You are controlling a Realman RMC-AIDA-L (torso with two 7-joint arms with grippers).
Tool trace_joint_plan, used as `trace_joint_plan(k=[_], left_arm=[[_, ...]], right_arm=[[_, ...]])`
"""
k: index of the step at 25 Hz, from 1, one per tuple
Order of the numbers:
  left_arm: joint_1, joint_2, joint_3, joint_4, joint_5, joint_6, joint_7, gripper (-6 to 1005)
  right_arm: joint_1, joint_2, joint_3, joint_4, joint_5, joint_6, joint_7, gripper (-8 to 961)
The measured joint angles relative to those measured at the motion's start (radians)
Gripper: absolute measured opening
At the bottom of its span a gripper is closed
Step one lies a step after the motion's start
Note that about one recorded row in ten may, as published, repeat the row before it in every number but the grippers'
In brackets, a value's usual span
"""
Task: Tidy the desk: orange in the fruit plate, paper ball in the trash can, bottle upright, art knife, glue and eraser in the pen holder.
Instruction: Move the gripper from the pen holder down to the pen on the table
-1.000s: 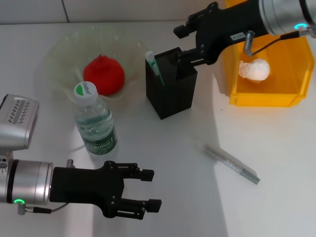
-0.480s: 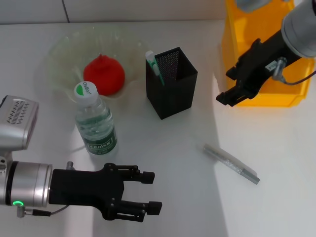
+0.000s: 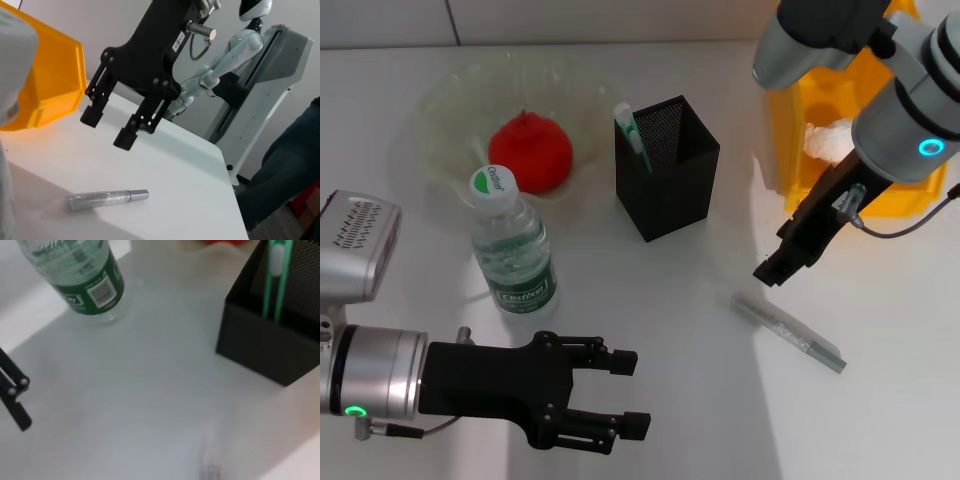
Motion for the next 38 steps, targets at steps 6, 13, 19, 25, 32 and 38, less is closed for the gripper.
trace_joint_plan(k=[6,13,19,25,32,38], left_arm=[[0.0,0.001,0.0,0.001,0.002,0.001,0.007,773],[0.0,0.001,0.023,0.006,0.003,0.0,0.011,773],[0.0,0.001,0.026,0.007,0.003,-0.001,0.013,773],[0.0,0.001,0.035,0.008,0.003,0.0,0.024,773],[0.0,0.001,0.048,0.007,0.003,-0.011,0.028,773],[0.0,0.0,0.049,0.008,0.003,-0.014,0.029,773]], right_arm=[[0.004,0.002,-0.024,0.067,0.028,0.013,0.029,599],[0.005,0.003,-0.105,0.14,0.031,0.07,0.101,598],[0.011,0.003,-0.176,0.161,0.03,0.105,0.151,596],[0.014,0.003,-0.202,0.187,0.027,0.134,0.174,594],[0.008,0.003,-0.229,0.226,0.027,0.174,0.195,592],[0.013,0.003,-0.274,0.228,0.022,0.184,0.211,591]])
